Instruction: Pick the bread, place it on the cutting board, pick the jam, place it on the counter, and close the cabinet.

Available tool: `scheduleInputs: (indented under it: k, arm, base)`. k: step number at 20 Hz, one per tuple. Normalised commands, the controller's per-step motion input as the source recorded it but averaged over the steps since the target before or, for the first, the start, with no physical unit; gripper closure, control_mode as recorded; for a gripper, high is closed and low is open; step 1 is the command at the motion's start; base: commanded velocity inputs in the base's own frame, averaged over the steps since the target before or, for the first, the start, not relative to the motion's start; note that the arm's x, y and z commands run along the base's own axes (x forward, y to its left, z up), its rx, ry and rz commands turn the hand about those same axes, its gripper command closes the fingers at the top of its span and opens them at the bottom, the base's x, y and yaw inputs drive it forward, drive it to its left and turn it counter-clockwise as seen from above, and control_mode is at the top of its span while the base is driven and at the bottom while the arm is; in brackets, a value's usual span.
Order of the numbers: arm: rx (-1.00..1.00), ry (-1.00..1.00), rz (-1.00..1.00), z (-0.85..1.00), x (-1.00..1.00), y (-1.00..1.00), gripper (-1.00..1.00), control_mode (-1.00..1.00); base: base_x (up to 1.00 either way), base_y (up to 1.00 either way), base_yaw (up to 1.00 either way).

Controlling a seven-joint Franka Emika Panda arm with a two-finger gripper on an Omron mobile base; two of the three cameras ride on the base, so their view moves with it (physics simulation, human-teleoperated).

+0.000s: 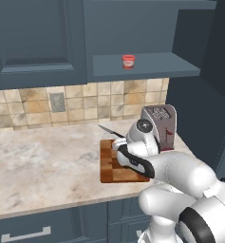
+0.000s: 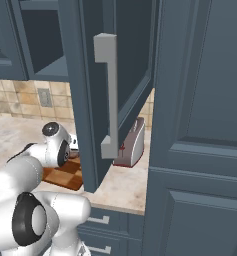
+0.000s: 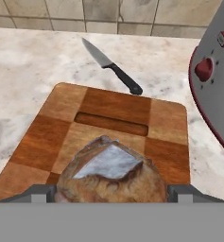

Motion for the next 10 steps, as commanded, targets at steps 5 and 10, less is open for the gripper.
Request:
scheduleInputs:
  k: [5, 10]
  arm:
    - [0.00, 0.00, 0.00, -0.16, 0.05, 0.03, 1.00, -1.00]
    - [0.00, 0.00, 0.00, -0.17, 0.00, 0.00, 1.00, -1.00]
  base:
    - [0.00, 0.00, 0.00]
    - [0.00, 0.00, 0.00]
